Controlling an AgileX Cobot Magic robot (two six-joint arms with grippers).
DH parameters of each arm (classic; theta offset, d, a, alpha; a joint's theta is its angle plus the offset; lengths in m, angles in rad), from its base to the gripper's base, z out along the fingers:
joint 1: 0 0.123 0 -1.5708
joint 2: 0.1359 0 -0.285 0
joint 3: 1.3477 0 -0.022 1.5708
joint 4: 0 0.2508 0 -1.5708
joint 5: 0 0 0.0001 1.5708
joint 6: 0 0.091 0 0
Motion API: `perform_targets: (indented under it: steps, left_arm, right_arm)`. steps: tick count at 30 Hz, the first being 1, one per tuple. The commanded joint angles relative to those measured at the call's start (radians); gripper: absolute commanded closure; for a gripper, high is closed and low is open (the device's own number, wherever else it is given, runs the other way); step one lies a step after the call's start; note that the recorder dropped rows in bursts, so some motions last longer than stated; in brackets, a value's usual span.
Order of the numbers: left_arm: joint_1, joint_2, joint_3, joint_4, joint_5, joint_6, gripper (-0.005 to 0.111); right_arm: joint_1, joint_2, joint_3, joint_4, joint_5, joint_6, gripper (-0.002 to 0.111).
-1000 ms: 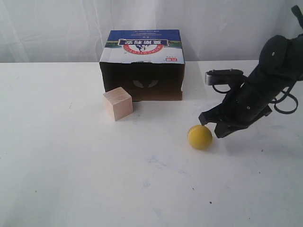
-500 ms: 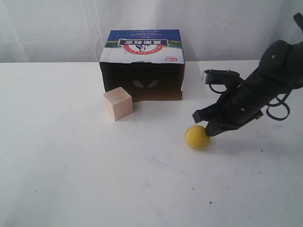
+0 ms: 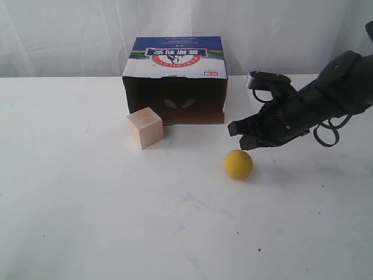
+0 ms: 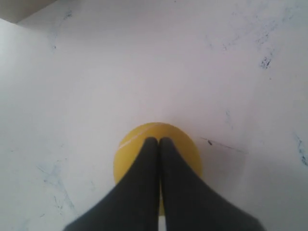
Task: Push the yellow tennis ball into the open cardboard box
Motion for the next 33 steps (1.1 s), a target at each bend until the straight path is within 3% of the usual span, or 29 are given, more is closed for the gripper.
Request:
perform_targets:
  steps: [1, 5, 16, 33]
  left_arm:
    - [0.002, -0.005, 0.001, -0.001, 0.005, -0.001, 0.107]
    - [0.002, -0.005, 0.001, -0.001, 0.005, -0.001, 0.107]
    - [0.002, -0.005, 0.001, -0.001, 0.005, -0.001, 0.107]
    - [0.002, -0.005, 0.001, -0.001, 0.005, -0.001, 0.107]
  right_arm:
    - [-0.003, 0.006, 0.005, 0.028, -0.039, -0.039, 0.108]
    - [-0.015, -0.015, 0.005, -0.017, -0.106, 0.030, 0.108]
    - [-0.025, 0.007, 0.031, -0.515, 0.018, 0.456, 0.108]
    - [0.085, 0.066, -0.010, -0.395, -0.146, 0.436, 0.108]
